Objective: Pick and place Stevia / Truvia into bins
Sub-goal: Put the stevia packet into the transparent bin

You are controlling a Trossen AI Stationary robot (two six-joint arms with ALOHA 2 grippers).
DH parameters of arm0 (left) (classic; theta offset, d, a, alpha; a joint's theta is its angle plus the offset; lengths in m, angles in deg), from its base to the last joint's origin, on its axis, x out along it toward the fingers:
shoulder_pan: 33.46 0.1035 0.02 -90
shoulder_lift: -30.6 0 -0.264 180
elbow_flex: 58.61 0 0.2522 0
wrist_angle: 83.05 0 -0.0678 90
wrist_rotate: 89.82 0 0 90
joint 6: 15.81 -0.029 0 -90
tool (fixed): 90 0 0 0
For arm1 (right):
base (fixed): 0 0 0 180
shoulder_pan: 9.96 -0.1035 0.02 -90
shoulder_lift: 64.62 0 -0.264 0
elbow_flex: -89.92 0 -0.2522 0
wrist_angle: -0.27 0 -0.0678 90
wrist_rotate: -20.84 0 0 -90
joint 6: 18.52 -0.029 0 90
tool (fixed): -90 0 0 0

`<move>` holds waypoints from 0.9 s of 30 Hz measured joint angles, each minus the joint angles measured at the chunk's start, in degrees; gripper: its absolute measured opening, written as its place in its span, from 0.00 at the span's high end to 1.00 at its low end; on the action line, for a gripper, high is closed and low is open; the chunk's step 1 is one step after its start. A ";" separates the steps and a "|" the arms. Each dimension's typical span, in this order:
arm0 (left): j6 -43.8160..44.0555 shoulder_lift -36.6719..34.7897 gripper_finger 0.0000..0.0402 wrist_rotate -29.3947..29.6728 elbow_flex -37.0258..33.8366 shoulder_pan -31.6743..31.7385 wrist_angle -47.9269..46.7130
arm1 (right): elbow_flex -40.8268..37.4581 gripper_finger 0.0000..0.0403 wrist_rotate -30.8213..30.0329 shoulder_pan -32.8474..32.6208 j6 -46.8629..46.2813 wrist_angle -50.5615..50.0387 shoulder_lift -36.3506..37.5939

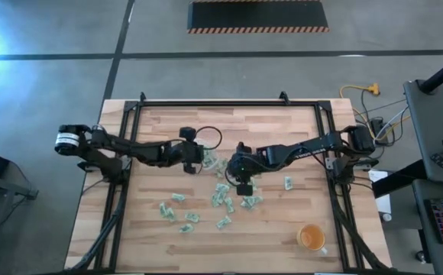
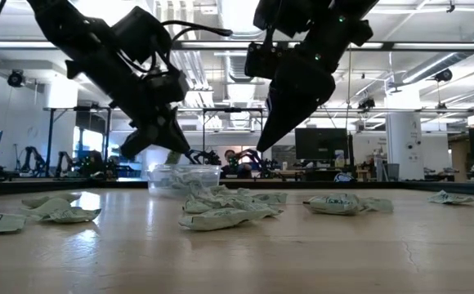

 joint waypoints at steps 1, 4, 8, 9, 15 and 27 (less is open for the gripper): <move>-0.21 0.00 0.95 -0.01 0.00 0.23 -0.04 | 0.00 0.84 0.00 -0.12 -0.67 -0.06 0.00; -1.23 0.00 0.88 0.00 0.00 0.49 -0.04 | 0.00 0.84 -0.04 -0.69 -3.16 -1.31 0.00; -1.72 -0.04 0.80 -0.02 0.00 0.47 0.04 | 0.00 0.84 -0.07 -1.23 -7.52 -4.78 0.00; -1.73 -0.04 0.78 -0.02 0.00 0.47 0.04 | 0.00 0.84 -0.09 -1.35 -8.89 -5.81 0.00; -1.32 -0.49 0.73 0.04 0.00 0.37 -0.71 | 0.00 0.84 -0.22 -2.02 -20.26 -15.42 0.02; 0.43 -3.80 0.73 0.15 0.02 -2.32 -3.53 | 0.00 0.84 -8.10 -4.37 -52.66 -37.10 0.07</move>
